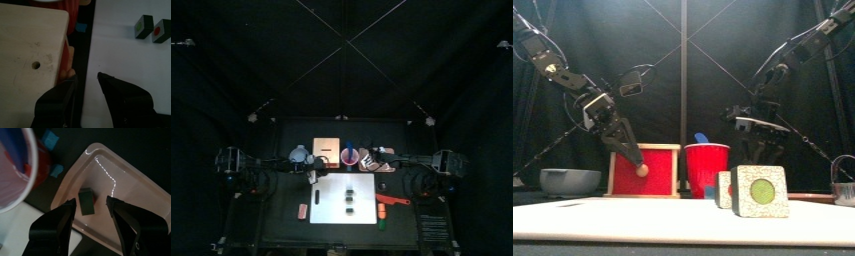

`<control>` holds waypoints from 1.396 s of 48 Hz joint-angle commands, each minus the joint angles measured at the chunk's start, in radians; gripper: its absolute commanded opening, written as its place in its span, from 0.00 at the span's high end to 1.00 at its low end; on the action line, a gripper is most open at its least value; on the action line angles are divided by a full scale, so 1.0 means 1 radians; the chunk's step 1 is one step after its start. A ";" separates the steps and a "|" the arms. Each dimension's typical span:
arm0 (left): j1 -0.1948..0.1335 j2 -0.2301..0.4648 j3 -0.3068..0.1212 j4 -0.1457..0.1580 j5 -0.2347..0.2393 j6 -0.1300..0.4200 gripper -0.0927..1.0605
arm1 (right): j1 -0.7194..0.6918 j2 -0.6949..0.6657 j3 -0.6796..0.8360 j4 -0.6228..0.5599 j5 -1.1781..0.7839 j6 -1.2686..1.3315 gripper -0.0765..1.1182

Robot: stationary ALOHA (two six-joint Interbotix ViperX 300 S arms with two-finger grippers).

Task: Place sushi on board then cut the sushi with the knife then place the pieces on the plate
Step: Place the 4 sushi pieces on the plate

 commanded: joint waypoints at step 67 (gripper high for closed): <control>-0.114 -0.026 -0.009 -0.055 -0.005 -0.005 0.25 | 0.371 0.152 -0.140 -0.026 -0.150 -0.043 0.22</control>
